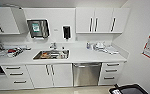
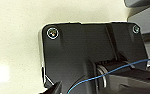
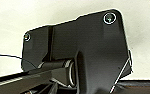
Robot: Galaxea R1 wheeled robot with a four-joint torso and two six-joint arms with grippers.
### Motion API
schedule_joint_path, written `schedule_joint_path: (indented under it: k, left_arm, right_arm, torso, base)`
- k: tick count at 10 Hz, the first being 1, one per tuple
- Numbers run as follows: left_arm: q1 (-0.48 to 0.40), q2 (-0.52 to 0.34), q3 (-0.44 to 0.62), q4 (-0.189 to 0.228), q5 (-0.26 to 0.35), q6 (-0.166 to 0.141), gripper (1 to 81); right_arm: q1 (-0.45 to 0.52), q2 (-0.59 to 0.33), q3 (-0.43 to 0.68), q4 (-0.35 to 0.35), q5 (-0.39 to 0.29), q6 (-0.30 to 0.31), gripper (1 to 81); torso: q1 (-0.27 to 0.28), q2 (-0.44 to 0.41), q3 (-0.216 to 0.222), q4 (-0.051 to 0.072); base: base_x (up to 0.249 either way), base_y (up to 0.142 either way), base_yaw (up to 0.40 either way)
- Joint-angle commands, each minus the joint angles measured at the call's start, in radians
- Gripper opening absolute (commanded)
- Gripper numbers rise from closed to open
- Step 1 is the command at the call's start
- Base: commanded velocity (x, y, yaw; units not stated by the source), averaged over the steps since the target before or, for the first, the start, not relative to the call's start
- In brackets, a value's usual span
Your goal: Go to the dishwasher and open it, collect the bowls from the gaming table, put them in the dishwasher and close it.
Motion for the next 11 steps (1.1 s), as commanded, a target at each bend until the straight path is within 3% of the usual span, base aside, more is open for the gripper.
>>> schedule_joint_path:
  k: [1, 11]
  left_arm:
    - [-0.049, -0.017, 0.005, -0.007, 0.057, 0.001, 81.1]
    - [-0.047, -0.014, 0.005, -0.007, 0.057, 0.001, 81.1]
  right_arm:
    - [0.045, -0.016, 0.013, -0.003, -0.052, 0.000, 81.1]
    - [0.041, -0.019, 0.009, -0.005, -0.052, 0.000, 81.1]
  torso:
    - [0.000, 0.000, 0.000, 0.000]
    - [0.000, 0.000, 0.000, 0.000]
  base:
    - [0.123, 0.000, 0.000]
    - [0.102, 0.000, 0.000]
